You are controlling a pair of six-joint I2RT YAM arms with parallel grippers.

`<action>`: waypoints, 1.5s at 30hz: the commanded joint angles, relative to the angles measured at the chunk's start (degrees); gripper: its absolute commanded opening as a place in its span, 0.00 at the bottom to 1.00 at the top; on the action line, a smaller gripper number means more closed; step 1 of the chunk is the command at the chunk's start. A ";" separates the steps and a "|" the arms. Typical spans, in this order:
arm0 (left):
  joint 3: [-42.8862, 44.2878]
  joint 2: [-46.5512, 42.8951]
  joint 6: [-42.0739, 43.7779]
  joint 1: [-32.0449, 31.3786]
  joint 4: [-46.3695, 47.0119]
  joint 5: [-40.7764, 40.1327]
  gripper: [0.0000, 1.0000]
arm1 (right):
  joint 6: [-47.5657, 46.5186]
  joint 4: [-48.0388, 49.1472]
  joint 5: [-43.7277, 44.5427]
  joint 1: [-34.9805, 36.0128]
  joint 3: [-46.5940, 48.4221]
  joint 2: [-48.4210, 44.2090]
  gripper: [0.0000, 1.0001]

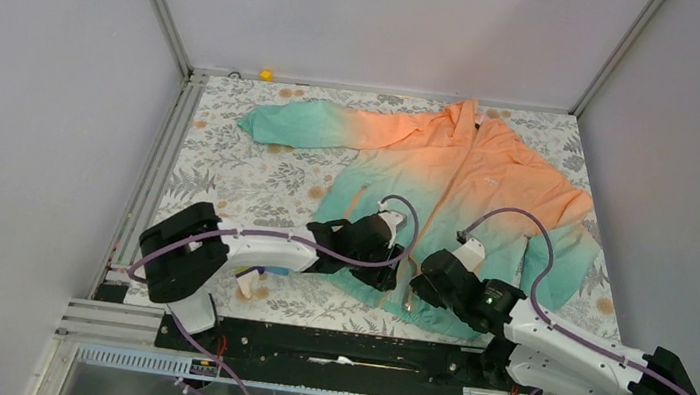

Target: Zip up the jacket

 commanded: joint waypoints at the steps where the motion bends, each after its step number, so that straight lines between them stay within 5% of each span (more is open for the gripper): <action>1: 8.71 4.51 5.10 -2.41 -8.26 -8.44 0.52 | -0.71 -0.58 1.34 -0.68 -0.66 -2.32 0.00; 14: 16.36 13.01 3.28 -7.97 -19.31 -18.75 0.44 | -2.13 0.88 -0.79 -1.77 -0.52 -1.03 0.00; 21: 17.02 13.02 2.58 -8.11 -18.92 -19.22 0.17 | -1.66 0.57 -2.11 -1.96 0.77 -0.22 0.00; 28: 4.98 0.90 -1.32 -6.62 -0.15 -12.48 0.00 | 9.64 1.75 -4.48 -2.31 -1.18 0.94 0.00; 37: -10.82 -8.93 -3.73 -1.74 26.32 -3.33 0.00 | 17.82 3.79 -7.25 -2.34 -0.52 4.96 0.00; 45: -8.63 -10.53 -1.13 -0.49 17.35 -4.20 0.00 | 17.43 4.03 -6.55 -2.74 0.16 7.38 0.00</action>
